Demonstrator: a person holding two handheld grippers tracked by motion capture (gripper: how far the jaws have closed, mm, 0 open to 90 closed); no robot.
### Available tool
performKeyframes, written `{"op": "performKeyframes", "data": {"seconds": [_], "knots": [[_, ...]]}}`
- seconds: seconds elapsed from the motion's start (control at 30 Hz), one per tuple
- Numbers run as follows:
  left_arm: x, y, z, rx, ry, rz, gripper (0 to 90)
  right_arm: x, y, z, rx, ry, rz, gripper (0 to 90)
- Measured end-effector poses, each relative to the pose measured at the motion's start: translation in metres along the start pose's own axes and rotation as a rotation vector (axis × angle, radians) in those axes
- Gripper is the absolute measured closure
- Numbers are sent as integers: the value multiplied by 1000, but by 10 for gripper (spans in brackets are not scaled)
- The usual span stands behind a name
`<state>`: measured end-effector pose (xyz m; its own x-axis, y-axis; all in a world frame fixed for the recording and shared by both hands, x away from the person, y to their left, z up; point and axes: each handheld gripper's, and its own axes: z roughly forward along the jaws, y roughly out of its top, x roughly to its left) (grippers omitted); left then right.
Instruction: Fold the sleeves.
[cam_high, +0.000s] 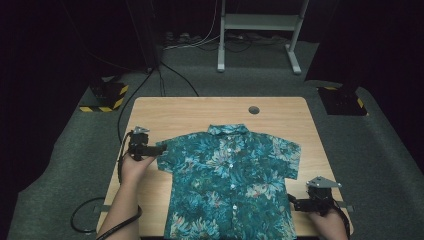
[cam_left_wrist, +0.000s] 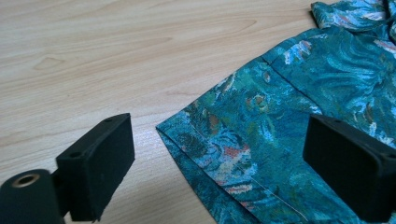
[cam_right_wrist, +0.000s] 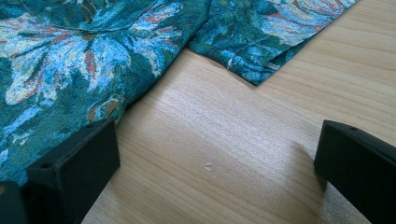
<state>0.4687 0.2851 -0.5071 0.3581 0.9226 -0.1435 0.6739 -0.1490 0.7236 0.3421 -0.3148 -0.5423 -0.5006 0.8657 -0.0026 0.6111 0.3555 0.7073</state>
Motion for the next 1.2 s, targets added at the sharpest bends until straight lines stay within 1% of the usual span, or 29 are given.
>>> {"op": "performKeyframes", "data": {"seconds": [0.07, 0.2, 0.23, 0.27, 0.3, 0.33, 0.37, 0.4, 0.43, 0.5, 0.53, 0.63, 0.83, 0.9, 1.0, 1.07, 1.1, 1.13, 1.2], "knots": [[2, -1, 4, 1, -1, -6, 120, 0, 0, 0, 0, 0, 0, 0], [5, -3, 10, 8, 0, -3, 175, 0, 0, 0, 0, 0, 0, 0], [6, -3, 11, 13, 2, -3, 175, 0, 0, 0, 0, 0, 0, 0], [6, -3, 12, 13, 1, -4, 217, 0, 0, 0, 0, 0, 0, 0], [7, -3, 14, 11, -3, -2, 217, 0, 0, 0, 0, 0, 0, 0], [8, -3, 14, 7, 3, -2, 250, 0, 0, 0, 0, 0, 0, 0], [9, -2, 16, 2, 3, -10, 263, 0, 0, 0, 0, 0, 0, 0], [9, -2, 16, 2, 3, -10, 285, 0, 0, 0, 0, 0, 0, 0], [10, -2, 17, 4, 10, -5, 292, 0, 0, 0, 0, 0, 0, 0], [11, -1, 19, 7, 16, -8, 299, 0, 0, 0, 0, 0, 0, 0], [12, -1, 20, 17, 31, -14, 321, 0, 0, 0, 0, 0, -1, 0], [15, -2, 23, 29, 42, -14, 366, 0, 0, 0, 0, 0, 0, 0], [18, -4, 27, 36, 37, -11, 415, 0, 0, 0, 0, 0, 0, 0], [18, -4, 28, 31, 33, -11, 428, 0, 0, 0, 0, 0, 0, 0], [18, -3, 28, 29, 34, -10, 515, 0, 0, 0, 0, 1, 1, 0], [17, -5, 28, 21, 38, 5, 546, 0, 0, 0, 0, 2, -1, 0], [17, -5, 28, 21, 38, 5, 577, 0, 0, 0, 0, 2, -1, 0], [17, -6, 28, 20, 39, 6, 577, 0, 0, 0, 0, 2, -1, 0], [16, -7, 28, 15, 31, 3, 609, 0, 0, 0, 0, 2, -1, 0]]}}
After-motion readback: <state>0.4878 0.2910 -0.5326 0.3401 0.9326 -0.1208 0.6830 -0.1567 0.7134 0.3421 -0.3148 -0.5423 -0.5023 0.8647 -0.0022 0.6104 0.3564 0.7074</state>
